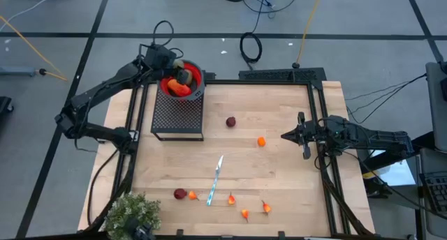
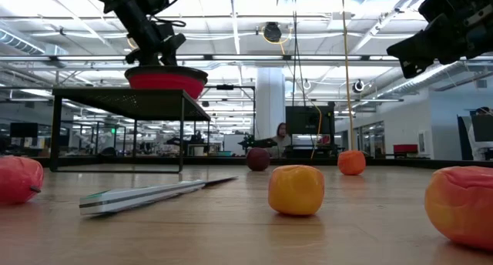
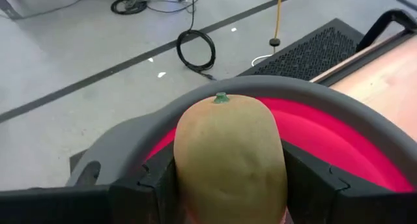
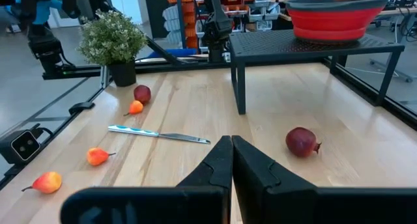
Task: Pick & Place Fruit
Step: Put the green kiwi into the red strainer bowl on the shelf
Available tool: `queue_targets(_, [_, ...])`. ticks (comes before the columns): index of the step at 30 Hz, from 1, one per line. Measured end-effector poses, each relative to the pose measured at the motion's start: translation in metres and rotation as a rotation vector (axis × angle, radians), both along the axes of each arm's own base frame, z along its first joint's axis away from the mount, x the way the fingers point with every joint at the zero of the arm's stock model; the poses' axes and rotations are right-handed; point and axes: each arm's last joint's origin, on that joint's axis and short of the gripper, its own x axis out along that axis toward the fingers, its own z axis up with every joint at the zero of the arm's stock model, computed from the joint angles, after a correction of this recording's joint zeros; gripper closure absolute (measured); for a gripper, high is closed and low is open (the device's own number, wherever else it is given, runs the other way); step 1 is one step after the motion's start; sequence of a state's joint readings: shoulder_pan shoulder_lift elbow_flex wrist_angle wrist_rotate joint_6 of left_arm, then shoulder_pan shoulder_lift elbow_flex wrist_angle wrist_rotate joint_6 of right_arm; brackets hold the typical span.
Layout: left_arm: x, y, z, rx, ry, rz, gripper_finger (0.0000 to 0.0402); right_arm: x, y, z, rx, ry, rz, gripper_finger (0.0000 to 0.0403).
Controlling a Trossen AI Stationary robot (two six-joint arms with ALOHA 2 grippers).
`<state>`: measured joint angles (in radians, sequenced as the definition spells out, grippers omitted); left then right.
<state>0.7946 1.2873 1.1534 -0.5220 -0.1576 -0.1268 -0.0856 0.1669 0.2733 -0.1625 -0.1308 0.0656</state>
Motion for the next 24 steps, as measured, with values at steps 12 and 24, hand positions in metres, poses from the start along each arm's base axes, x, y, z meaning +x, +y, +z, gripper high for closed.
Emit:
queue_targets(12, [0.001,-0.001,-0.002,0.062,0.119,-0.105,0.0195,0.0,0.0,0.001,0.0,-0.008,0.0,0.0403])
queue_targets(24, [-0.005,-0.006,-0.01,0.004,0.248,-0.106,0.0195,0.0,0.0,0.002,-0.001,-0.017,-0.002,0.0403])
